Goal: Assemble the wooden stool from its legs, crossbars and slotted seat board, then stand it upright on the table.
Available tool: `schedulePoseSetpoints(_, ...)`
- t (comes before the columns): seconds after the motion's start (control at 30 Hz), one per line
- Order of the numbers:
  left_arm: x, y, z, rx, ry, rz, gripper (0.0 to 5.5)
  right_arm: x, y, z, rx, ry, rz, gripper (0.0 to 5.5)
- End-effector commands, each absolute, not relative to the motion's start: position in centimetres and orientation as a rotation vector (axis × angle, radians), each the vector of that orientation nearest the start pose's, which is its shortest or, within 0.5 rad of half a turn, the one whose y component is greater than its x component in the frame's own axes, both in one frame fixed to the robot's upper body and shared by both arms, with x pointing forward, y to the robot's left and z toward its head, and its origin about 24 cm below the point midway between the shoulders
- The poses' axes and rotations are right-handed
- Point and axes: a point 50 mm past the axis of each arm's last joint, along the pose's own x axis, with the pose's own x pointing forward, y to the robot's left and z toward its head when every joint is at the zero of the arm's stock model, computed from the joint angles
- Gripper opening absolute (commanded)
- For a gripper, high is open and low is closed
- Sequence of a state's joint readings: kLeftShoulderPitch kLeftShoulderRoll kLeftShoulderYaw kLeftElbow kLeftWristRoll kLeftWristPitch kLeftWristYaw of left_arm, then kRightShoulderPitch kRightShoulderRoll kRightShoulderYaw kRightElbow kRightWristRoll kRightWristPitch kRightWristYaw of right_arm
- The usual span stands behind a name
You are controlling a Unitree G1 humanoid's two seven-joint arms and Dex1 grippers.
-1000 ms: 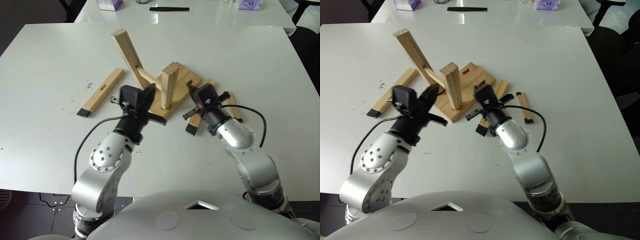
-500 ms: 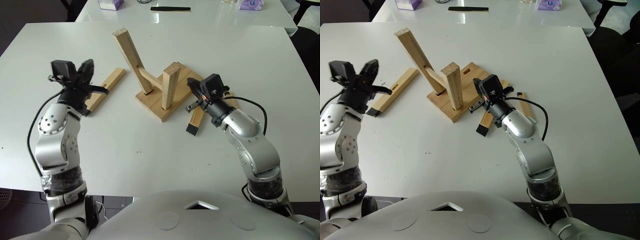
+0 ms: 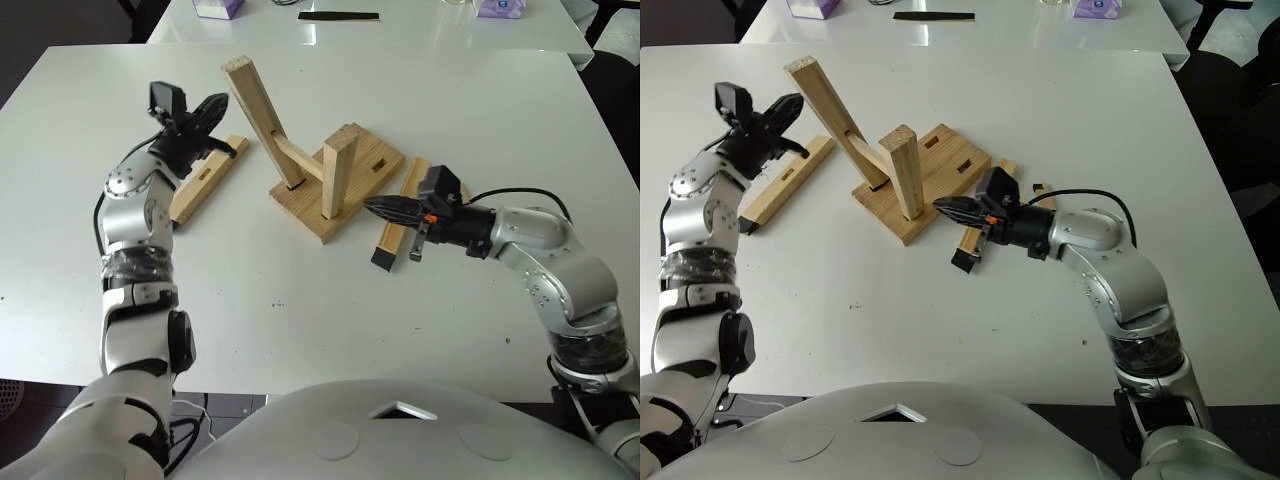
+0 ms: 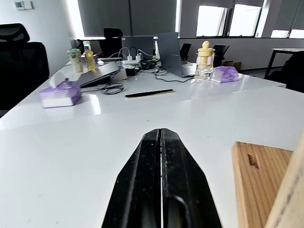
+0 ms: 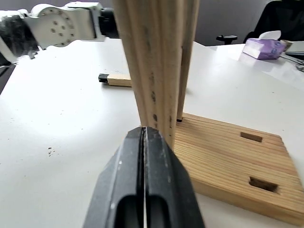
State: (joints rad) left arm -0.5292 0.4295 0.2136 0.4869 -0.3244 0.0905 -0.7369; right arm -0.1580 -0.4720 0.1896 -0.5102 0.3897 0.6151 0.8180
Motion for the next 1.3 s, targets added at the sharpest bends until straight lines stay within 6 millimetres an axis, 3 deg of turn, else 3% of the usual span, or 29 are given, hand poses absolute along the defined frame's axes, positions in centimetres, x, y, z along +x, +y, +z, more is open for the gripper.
schedulePoseSetpoints(0.03,34.9,21.3,12.0,-0.018,-0.048,-0.681,0.0,23.0,-9.0,12.7,-0.153,0.09,1.228,0.04)
schedulePoseSetpoints(0.2,34.1,19.8,11.6,0.003,-0.035,-0.823,0.0,24.4,-8.3,12.6,-0.162,0.063,1.157,0.04)
schedulePoseSetpoints(0.57,28.1,18.9,11.4,-0.034,-0.025,-0.872,0.0,24.6,-10.1,12.0,-0.174,0.087,1.098,0.04)
schedulePoseSetpoints(0.73,26.3,18.6,12.1,-0.049,-0.047,-0.808,0.0,23.3,-12.5,12.2,-0.148,0.108,1.193,0.04)
schedulePoseSetpoints(0.9,26.4,21.4,11.9,0.015,-0.03,-0.58,0.0,19.4,-16.4,12.3,-0.081,0.234,1.333,0.04)
schedulePoseSetpoints(0.97,26.8,22.3,11.7,0.037,-0.024,-0.49,0.0,19.4,-17.8,11.6,-0.13,0.282,1.245,0.04)
schedulePoseSetpoints(1.13,27.5,20.6,12.1,0.011,-0.075,-0.435,0.0,24.6,-20.2,10.9,-0.277,0.24,0.661,0.04)
schedulePoseSetpoints(1.3,28.7,17.9,12.1,-0.004,-0.094,-0.384,0.0,24.1,-15.2,11.8,-0.3,0.171,0.51,0.04)
